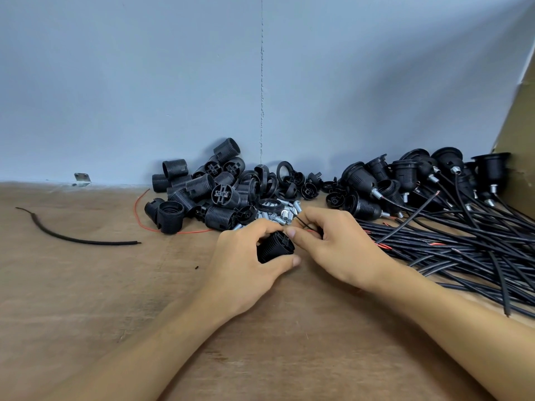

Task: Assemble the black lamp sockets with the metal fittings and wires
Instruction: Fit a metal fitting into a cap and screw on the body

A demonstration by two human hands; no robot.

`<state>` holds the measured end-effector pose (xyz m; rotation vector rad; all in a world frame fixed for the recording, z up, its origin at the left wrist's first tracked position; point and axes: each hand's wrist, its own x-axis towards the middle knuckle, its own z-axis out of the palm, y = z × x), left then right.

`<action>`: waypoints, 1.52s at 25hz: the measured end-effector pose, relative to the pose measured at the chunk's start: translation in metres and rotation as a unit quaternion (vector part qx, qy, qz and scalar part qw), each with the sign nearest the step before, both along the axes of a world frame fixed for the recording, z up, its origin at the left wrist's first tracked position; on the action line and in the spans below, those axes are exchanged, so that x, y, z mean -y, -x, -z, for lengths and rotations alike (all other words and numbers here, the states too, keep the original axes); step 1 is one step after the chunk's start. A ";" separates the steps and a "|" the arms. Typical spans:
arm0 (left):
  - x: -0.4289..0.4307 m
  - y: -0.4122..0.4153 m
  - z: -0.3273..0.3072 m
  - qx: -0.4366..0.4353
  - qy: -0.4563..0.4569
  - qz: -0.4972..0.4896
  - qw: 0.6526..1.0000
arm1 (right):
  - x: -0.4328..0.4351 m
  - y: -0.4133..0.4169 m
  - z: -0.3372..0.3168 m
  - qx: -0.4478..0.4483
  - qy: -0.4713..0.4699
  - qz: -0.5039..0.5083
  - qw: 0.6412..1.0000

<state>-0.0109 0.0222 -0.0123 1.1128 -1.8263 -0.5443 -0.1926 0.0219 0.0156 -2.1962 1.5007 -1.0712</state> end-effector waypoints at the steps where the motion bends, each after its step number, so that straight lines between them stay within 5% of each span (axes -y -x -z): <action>1: 0.000 0.000 0.000 -0.002 -0.001 0.002 1.000 | 0.000 0.000 0.000 -0.003 -0.001 -0.002 1.000; 38: 0.007 0.000 0.002 -0.013 0.008 0.006 1.000 | -0.004 -0.002 0.006 0.132 -0.047 -0.015 0.990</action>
